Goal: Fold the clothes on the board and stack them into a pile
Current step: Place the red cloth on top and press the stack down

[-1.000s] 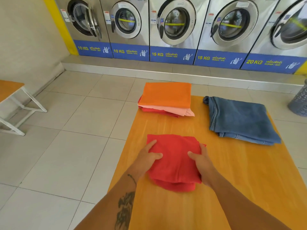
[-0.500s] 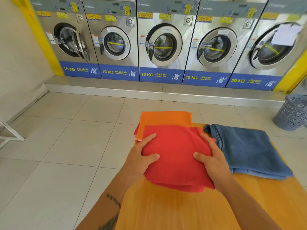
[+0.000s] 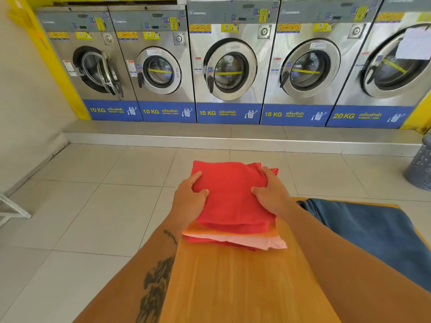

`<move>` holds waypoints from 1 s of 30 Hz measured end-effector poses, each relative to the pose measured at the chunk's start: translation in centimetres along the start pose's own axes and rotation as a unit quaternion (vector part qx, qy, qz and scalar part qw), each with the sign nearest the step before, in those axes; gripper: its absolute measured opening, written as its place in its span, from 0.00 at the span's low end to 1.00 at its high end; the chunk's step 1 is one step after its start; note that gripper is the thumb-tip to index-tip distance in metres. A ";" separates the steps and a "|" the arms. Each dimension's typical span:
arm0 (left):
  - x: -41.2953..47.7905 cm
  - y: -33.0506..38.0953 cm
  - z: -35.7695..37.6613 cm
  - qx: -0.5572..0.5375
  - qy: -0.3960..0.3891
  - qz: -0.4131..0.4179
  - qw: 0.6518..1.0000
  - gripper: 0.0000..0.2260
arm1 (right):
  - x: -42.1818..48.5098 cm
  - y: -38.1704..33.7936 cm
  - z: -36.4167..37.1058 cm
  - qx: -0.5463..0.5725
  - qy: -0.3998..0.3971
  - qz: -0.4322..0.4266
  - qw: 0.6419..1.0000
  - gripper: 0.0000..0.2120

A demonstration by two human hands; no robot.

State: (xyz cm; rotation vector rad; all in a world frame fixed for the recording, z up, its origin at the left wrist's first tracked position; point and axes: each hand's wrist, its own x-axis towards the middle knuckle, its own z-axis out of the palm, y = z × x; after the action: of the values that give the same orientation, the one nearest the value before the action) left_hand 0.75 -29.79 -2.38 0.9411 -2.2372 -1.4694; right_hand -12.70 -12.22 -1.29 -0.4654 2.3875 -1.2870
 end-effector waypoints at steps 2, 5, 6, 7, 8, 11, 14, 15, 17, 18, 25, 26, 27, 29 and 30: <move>0.4 -2.2 1.3 0.047 -0.034 -0.033 0.998 0.24 | 0.7 2.7 1.1 -0.034 -0.033 0.015 0.999 0.33; 0.6 -4.7 2.6 0.024 -0.057 -0.055 0.997 0.23 | 0.7 6.3 2.2 0.009 -0.038 0.023 0.999 0.34; 0.8 -4.9 2.7 0.021 -0.060 -0.052 0.997 0.22 | 0.9 6.9 2.3 0.035 -0.035 0.025 0.998 0.33; 1.1 -4.9 2.7 0.025 -0.067 -0.049 0.996 0.22 | 1.2 7.3 2.3 0.057 -0.033 0.029 0.997 0.33; 1.4 -4.8 2.6 0.030 -0.079 -0.047 0.995 0.22 | 1.5 7.5 2.2 0.065 -0.034 0.032 0.997 0.33; 2.6 -4.1 2.0 0.065 -0.098 -0.056 0.992 0.20 | 2.0 6.8 1.7 -0.062 -0.016 0.044 0.997 0.32; 3.8 -2.6 2.1 0.194 0.014 0.010 0.981 0.16 | 2.2 4.0 1.8 -0.300 0.099 -0.027 0.949 0.34; 4.2 -1.8 2.5 0.218 0.057 0.066 0.972 0.15 | 2.4 2.9 2.2 -0.324 0.115 -0.069 0.937 0.34; 4.8 -0.6 4.0 0.237 0.084 0.168 0.953 0.15 | 3.5 1.7 3.7 -0.347 0.103 -0.145 0.921 0.31; 5.2 -0.6 4.8 0.255 0.067 0.197 0.944 0.16 | 4.1 1.7 4.5 -0.365 0.082 -0.166 0.912 0.29; 7.4 -4.6 7.6 0.312 -0.022 0.096 0.945 0.23 | 7.8 5.4 4.6 -0.282 -0.007 -0.072 0.957 0.30; 7.8 -4.5 7.7 0.304 -0.026 0.082 0.949 0.23 | 8.0 5.6 4.6 -0.266 -0.006 -0.065 0.962 0.31; 8.1 -4.5 7.8 0.296 -0.029 0.074 0.952 0.23 | 8.1 5.8 4.6 -0.250 -0.004 -0.065 0.966 0.31; 8.6 -4.9 7.7 0.276 -0.037 0.075 0.957 0.24 | 8.2 6.3 4.5 -0.211 0.000 -0.066 0.975 0.28; 8.7 -5.2 7.5 0.265 -0.039 0.078 0.960 0.25 | 8.1 6.7 4.3 -0.185 0.003 -0.066 0.981 0.26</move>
State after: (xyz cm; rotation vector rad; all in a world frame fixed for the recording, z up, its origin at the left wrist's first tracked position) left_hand -8.11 -31.67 -11.17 0.8265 -2.7586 -0.8605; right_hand -18.41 -15.53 -10.59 -0.7360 2.6469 -0.8902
